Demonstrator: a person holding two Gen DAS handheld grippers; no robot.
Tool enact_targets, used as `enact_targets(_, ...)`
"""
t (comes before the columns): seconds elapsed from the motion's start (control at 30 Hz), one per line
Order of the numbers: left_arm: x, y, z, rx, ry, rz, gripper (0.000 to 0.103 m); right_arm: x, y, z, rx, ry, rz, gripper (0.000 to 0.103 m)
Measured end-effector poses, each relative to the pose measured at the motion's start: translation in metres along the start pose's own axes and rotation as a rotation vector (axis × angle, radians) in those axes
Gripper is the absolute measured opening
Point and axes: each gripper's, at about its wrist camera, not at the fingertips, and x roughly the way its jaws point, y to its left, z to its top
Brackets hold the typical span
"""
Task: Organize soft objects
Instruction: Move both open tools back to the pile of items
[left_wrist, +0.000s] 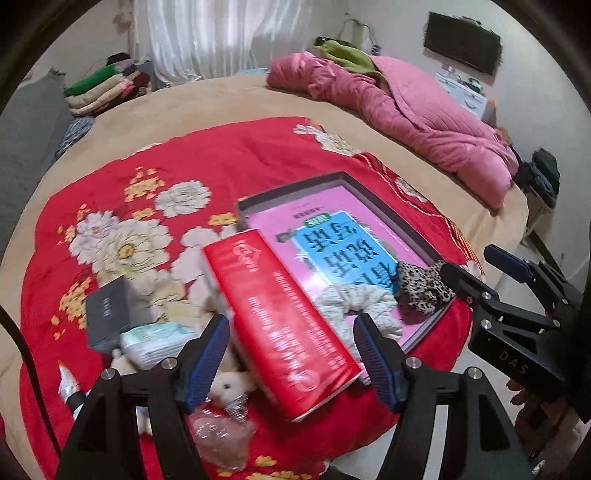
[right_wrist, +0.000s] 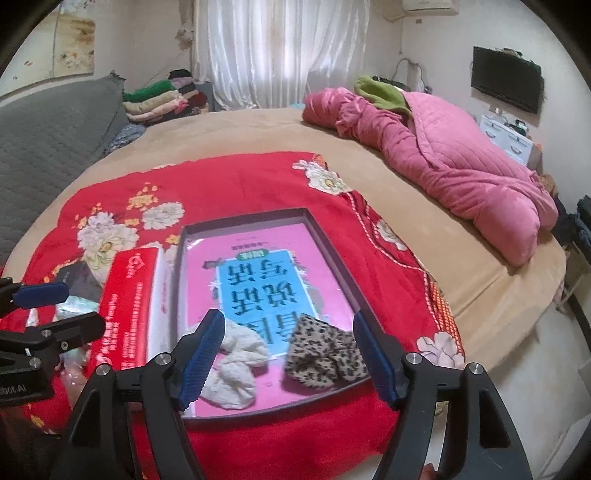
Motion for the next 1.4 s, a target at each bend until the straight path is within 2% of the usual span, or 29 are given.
enact_targets(0.4,-0.036,0.081,-0.019,-0.134,-0.042,0.070,0.069,-0.022,0.056,0.011,-0.072,-0.041,0.075,0.074)
enact_targets(0.7,-0.079,0.145,-0.028,-0.221,-0.098,0.128,0.069,-0.043,0.093,0.021,-0.108,-0.090,0.128,0.074)
enact_targets(0.97,-0.106,0.185,-0.039,-0.273,-0.125,0.181,0.069,-0.059,0.119,0.023,-0.143,-0.116,0.177,0.074)
enact_targets(1.4,-0.116,0.231,-0.074,-0.348,-0.091,0.246,0.069,-0.062,0.168,-0.010,-0.231,-0.042,0.326,0.074)
